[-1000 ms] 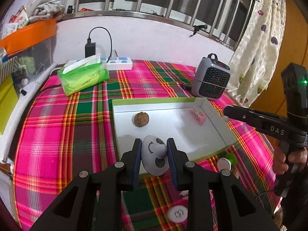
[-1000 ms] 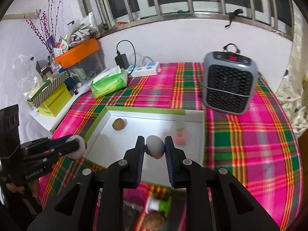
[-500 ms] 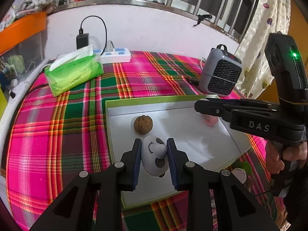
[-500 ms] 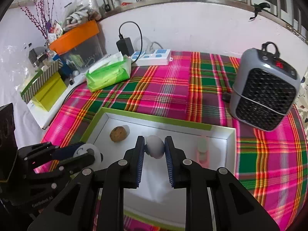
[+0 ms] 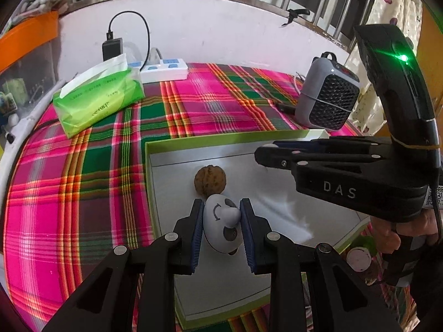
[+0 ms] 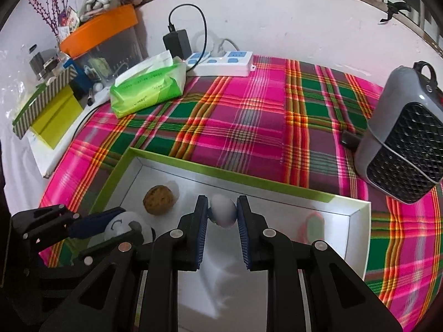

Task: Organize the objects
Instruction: 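Carry the face toy into the white box while right tool carries the egg there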

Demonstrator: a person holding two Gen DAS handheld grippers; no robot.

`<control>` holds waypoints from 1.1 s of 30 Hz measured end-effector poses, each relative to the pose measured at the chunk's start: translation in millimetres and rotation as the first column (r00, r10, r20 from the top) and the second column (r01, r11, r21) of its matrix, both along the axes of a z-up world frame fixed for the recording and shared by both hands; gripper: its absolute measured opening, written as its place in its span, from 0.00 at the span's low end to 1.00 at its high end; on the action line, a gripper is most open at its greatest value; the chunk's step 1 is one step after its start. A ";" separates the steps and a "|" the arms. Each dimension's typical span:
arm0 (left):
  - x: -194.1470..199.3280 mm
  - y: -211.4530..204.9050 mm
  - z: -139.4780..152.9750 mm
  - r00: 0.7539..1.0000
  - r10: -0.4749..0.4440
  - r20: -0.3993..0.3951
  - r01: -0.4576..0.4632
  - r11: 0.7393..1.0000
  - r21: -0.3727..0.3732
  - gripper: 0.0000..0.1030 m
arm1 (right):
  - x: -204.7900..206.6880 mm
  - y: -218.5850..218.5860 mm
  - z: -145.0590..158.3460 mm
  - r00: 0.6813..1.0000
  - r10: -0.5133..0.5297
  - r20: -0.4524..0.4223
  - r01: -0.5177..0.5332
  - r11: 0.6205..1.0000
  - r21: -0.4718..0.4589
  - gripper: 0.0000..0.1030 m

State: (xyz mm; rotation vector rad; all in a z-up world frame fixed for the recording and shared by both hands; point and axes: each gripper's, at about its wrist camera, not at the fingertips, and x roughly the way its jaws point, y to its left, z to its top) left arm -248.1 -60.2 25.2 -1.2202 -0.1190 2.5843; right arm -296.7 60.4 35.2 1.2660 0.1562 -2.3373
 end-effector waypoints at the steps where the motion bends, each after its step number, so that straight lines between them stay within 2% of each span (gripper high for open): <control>1: -0.2 -0.2 -0.4 1.000 0.001 0.000 -0.001 1.000 0.002 0.23 | -0.2 -0.3 -0.1 1.000 -0.002 -0.006 0.003 1.000 0.005 0.22; 14: -3.0 5.6 -4.7 1.000 -0.009 0.006 0.009 1.000 -0.017 0.23 | -8.4 -7.7 -10.1 1.000 -0.009 0.003 0.009 0.999 0.040 0.22; 33: -3.5 4.0 -4.3 1.000 -0.010 0.005 0.010 1.000 -0.021 0.24 | -11.9 -7.8 -12.2 1.000 -0.017 0.013 0.017 0.999 0.041 0.22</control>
